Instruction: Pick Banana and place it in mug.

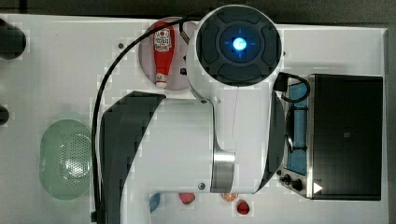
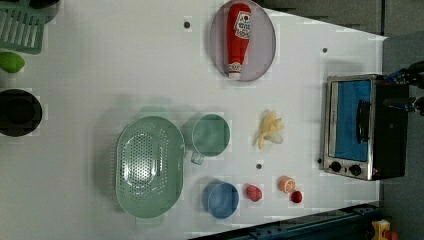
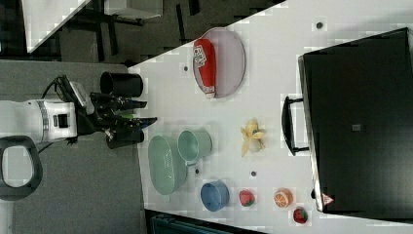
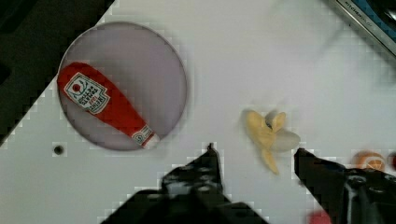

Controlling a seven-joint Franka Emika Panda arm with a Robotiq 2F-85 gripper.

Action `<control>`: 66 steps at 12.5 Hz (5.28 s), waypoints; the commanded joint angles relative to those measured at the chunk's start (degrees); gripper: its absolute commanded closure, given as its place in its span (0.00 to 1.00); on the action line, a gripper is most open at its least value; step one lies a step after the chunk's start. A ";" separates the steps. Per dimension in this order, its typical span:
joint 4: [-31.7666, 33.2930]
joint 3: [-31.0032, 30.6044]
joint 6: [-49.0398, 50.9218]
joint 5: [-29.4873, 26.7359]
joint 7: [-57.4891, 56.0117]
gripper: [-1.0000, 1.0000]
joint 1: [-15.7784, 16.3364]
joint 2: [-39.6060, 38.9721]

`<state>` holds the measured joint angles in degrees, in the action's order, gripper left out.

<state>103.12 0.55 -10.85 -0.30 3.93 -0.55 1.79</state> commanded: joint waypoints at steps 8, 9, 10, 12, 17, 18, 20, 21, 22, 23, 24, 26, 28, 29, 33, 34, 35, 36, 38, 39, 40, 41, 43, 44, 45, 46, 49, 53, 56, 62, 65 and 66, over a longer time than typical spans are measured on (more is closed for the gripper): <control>27.97 1.75 -4.45 0.67 -12.16 0.00 -1.20 16.71; 30.48 1.40 -9.84 0.67 -15.05 0.00 -1.20 14.78; 32.46 1.23 -14.57 0.67 -17.90 0.00 -1.20 12.87; 35.69 1.20 -23.23 0.68 -25.28 0.00 -1.20 8.52; 38.08 0.78 -38.53 0.71 -44.03 0.00 -1.19 -4.09; 38.10 0.61 -40.42 0.71 -44.72 0.00 -1.19 -6.67; 38.09 0.26 -44.12 0.71 -44.71 0.00 -1.19 -11.55; 38.04 0.22 -46.79 0.70 -44.72 0.00 -1.20 -13.83; 38.05 0.21 -50.19 0.70 -44.70 0.00 -1.20 -16.21; 38.06 0.04 -52.46 0.70 -44.71 0.00 -1.20 -17.88; 38.04 -0.11 -53.72 0.70 -44.69 0.00 -1.20 -19.26; 38.00 -0.13 -55.03 0.70 -44.69 0.04 -1.21 -21.24; 37.90 -0.18 -55.88 0.70 -44.70 0.29 -1.23 -21.80; 37.91 -0.20 -55.84 0.70 -44.71 0.42 -1.22 -21.80; 37.72 -0.03 -55.38 0.68 -44.69 0.75 -1.28 -20.15; 37.71 0.04 -55.16 0.68 -44.69 0.75 -1.35 -18.97; 37.69 0.15 -54.88 0.68 -44.70 0.75 -1.44 -17.16; 37.56 0.45 -53.75 0.68 -44.71 0.75 -1.53 -14.54; 36.95 0.99 -46.83 0.68 -44.67 0.75 -1.60 -7.64; 36.12 1.13 -41.02 0.66 -44.54 0.75 -1.60 -3.78; 34.83 1.23 -35.78 0.67 -44.43 0.75 -1.60 -0.49; 33.45 1.35 -31.08 0.67 -44.42 0.75 -1.60 2.46; 30.52 1.28 -23.04 0.67 -44.41 0.75 -1.52 7.24; 29.13 1.08 -19.78 0.67 -44.40 0.75 -1.41 9.30; 27.64 0.55 -17.58 0.67 -44.40 0.75 -1.31 11.13; 26.42 -0.25 -15.56 0.67 -44.41 0.75 -1.19 12.88; 24.71 -4.20 -10.89 0.46 -41.31 0.75 -0.66 16.80; 24.70 -12.02 -6.93 -3.46 -25.44 0.75 0.27 16.32; 24.77 -18.13 -7.44 -6.52 -14.21 0.75 0.73 12.86; 24.85 -25.83 -21.26 -6.49 -0.09 0.75 0.80 -1.59; 24.89 -26.11 -28.33 -5.28 1.39 0.75 0.83 -8.48; 24.92 -26.30 -30.21 -4.39 1.50 0.75 0.85 -10.26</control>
<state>128.69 -26.30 -39.56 -3.61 2.60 1.07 -8.39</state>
